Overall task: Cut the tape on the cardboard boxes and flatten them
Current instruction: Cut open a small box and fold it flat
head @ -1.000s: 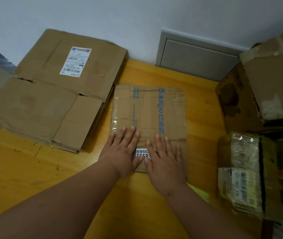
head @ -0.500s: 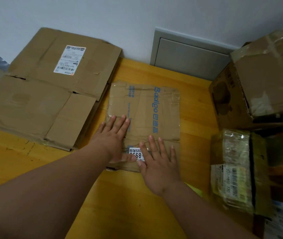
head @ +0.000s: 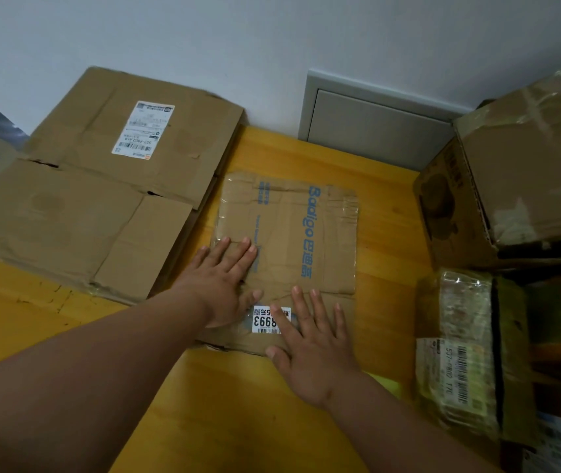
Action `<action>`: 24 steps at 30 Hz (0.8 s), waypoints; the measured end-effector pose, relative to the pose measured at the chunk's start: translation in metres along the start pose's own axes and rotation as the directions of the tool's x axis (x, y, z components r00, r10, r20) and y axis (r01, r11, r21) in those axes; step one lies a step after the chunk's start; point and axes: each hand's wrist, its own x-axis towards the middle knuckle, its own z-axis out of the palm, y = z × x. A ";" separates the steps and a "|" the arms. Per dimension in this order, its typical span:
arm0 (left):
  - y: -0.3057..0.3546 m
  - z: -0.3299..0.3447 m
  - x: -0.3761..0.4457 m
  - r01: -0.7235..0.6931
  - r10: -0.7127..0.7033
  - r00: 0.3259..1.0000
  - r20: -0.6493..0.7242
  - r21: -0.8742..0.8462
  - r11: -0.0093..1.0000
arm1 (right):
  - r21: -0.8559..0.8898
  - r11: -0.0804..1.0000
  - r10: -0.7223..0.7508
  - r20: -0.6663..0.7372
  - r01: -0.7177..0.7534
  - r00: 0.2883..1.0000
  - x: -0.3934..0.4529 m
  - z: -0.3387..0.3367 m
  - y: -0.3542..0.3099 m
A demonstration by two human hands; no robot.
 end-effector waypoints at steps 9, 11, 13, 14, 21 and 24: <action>0.009 0.006 0.001 0.037 -0.038 0.999 -0.020 -0.059 0.998 | -0.017 1.000 0.011 -0.250 -0.015 0.968 0.012 -0.028 0.002; 0.009 0.011 0.001 0.027 -0.030 0.999 -0.045 -0.074 0.997 | -0.066 0.998 -0.009 -0.248 -0.008 0.969 0.019 -0.025 0.006; 0.007 0.012 0.001 0.023 -0.027 0.999 -0.040 -0.083 0.996 | -0.089 0.996 0.006 -0.189 -0.024 0.982 0.024 -0.017 0.010; 0.007 0.010 0.002 0.028 -0.030 0.999 -0.021 -0.088 0.996 | -0.078 0.997 0.015 -0.166 -0.029 0.986 0.026 -0.014 0.012; 0.017 -0.005 -0.003 0.093 -0.126 0.988 -0.092 -0.303 0.948 | 0.106 0.987 0.154 -0.333 -0.125 0.930 0.029 -0.033 0.021; 0.026 -0.017 -0.007 0.194 -0.282 0.949 -0.138 -0.447 0.873 | 0.318 0.885 0.424 -0.245 -0.340 0.872 0.034 -0.046 0.026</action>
